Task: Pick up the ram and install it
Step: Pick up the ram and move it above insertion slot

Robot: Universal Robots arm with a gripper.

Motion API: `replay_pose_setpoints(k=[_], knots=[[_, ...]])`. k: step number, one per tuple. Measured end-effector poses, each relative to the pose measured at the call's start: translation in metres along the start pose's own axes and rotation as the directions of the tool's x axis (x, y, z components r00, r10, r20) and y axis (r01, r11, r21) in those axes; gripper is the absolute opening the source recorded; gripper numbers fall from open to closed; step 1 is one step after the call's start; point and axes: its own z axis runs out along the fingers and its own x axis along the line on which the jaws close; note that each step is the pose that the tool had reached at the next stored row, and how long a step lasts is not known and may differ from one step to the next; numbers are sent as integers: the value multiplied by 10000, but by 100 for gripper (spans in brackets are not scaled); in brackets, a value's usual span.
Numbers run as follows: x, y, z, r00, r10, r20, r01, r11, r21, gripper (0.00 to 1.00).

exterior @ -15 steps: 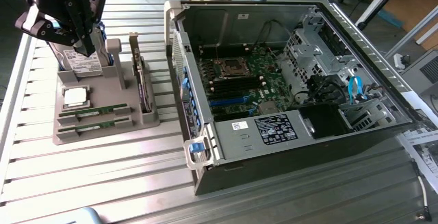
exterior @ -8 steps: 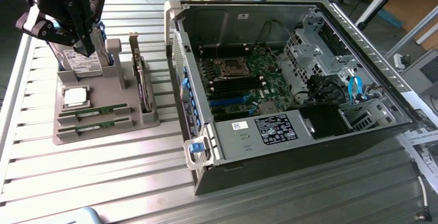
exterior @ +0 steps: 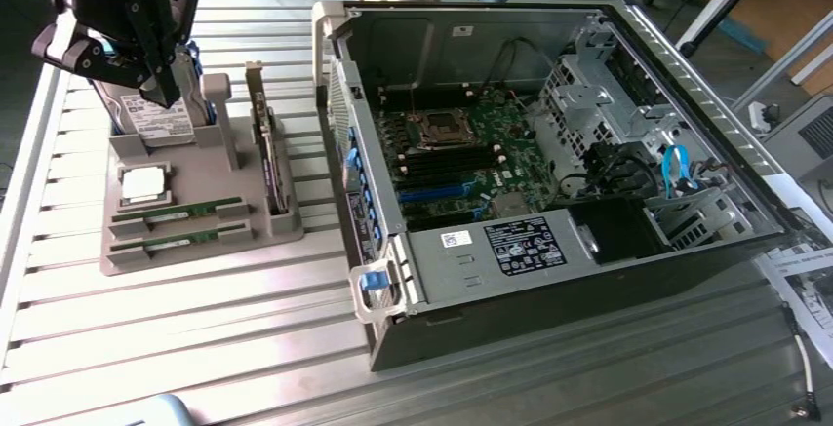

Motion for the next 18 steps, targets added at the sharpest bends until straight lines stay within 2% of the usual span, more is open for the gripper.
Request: replay_pose_setpoints(k=[18], knots=[[0,0,0,9976,-693,-45,693,9976,-7,11]])
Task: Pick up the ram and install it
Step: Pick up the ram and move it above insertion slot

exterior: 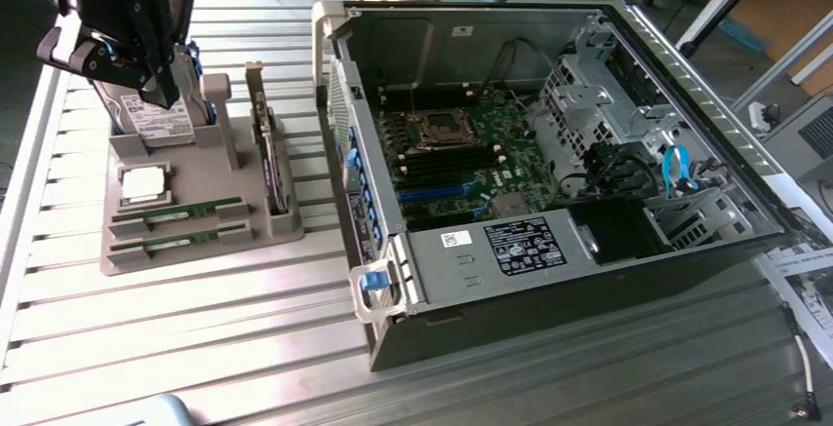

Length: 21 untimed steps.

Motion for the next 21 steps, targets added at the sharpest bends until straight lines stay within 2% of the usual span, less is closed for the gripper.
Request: replay_pose_setpoints(k=[9,21], knots=[[0,0,0,9985,-538,-38,538,9985,-4,11],[0,0,0,9950,-992,-72,992,9951,-8,11]])
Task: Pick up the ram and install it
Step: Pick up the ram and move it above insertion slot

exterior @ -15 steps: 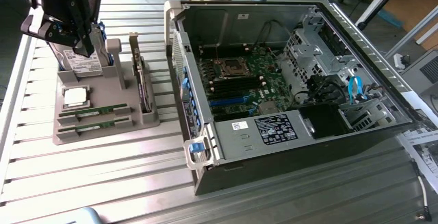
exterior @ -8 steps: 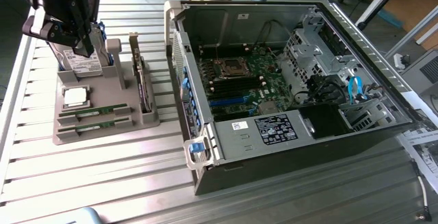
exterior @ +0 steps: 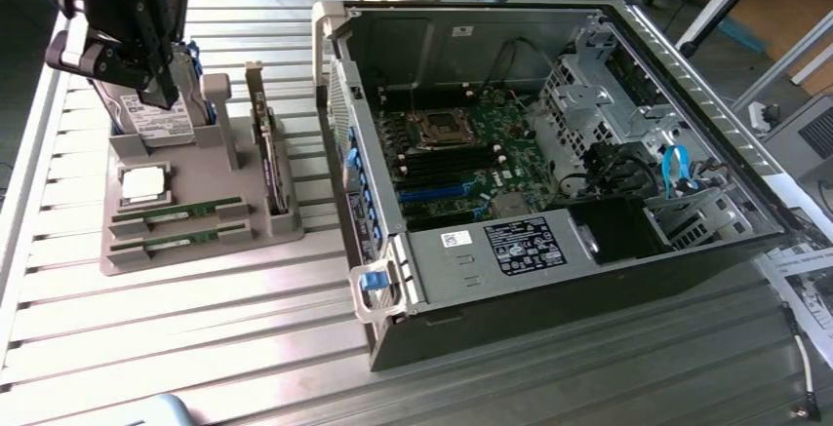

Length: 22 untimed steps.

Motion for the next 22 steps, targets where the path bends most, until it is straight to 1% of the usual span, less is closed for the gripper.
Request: replay_pose_setpoints(k=[13,22], knots=[[0,1,0,9989,-476,-32,476,9989,-4,11],[0,0,0,9963,-859,-57,859,9963,-9,11]])
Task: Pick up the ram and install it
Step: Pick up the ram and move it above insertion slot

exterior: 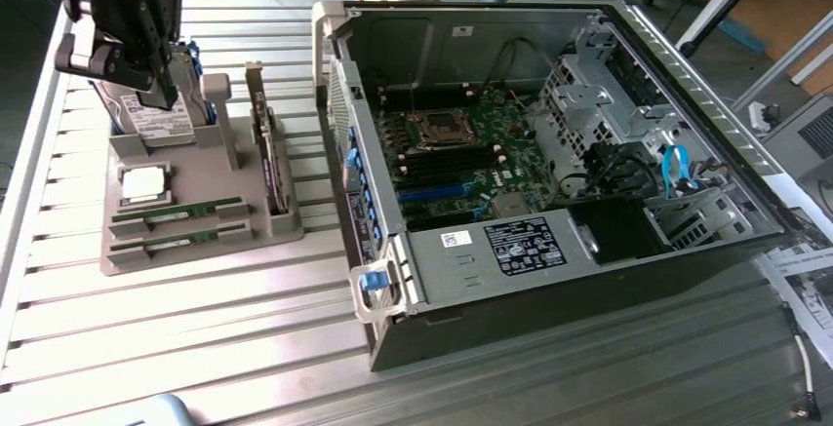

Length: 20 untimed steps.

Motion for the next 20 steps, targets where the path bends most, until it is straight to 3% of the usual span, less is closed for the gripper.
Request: replay_pose_setpoints(k=[20], knots=[[0,0,1,9965,-836,-44,836,9965,-12,11]])
